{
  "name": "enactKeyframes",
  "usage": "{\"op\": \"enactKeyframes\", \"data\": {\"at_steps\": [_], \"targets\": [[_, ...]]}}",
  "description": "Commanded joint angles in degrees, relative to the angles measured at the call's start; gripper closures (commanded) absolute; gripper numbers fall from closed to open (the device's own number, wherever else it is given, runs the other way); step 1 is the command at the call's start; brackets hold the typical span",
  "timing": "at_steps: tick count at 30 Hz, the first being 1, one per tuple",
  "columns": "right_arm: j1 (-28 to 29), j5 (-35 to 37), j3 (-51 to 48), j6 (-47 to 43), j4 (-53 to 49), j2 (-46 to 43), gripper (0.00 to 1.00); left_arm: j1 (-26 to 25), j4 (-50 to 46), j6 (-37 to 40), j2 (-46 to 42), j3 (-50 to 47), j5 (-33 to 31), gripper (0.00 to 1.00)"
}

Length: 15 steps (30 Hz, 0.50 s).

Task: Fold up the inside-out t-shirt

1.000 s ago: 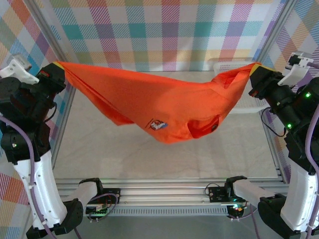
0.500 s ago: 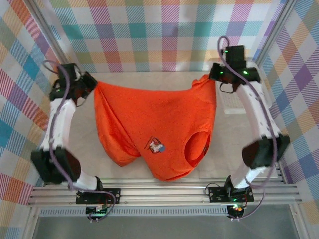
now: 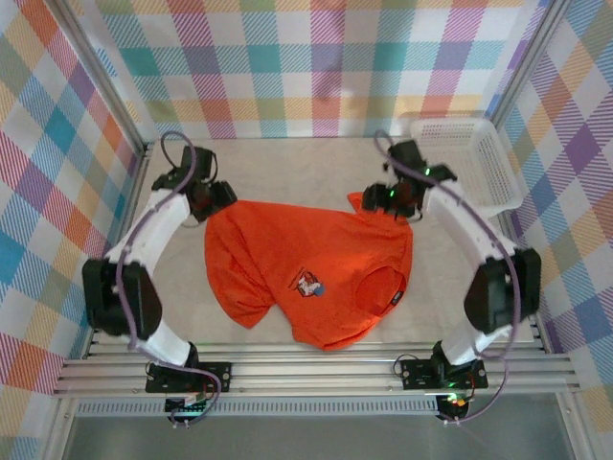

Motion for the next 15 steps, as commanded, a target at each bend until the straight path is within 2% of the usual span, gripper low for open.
{"op": "enactKeyframes", "data": {"at_steps": [1, 3, 8, 12, 15], "targets": [[6.1, -3.2, -11.8, 4.8, 3.7, -4.2, 0.35, -2.6, -3.6, -1.9, -6.8, -10.3, 0.7, 0.39], [8.9, -4.2, -17.4, 7.2, 5.2, -5.8, 0.35, -4.3, -2.1, -3.1, -9.4, -15.7, 4.3, 0.39], [12.9, -7.3, -26.2, 11.7, 10.8, -5.1, 0.34, -7.6, 1.4, -5.9, -11.2, -25.5, 7.6, 0.40], [13.7, -4.7, -28.4, 13.3, 15.2, -0.4, 0.35, -7.7, 5.2, -7.5, -9.4, -28.9, 9.8, 0.40], [13.0, -2.3, -27.5, 13.4, 18.1, 3.8, 0.44, -7.6, 7.8, -8.0, -5.8, -28.7, 9.9, 0.41]]}}
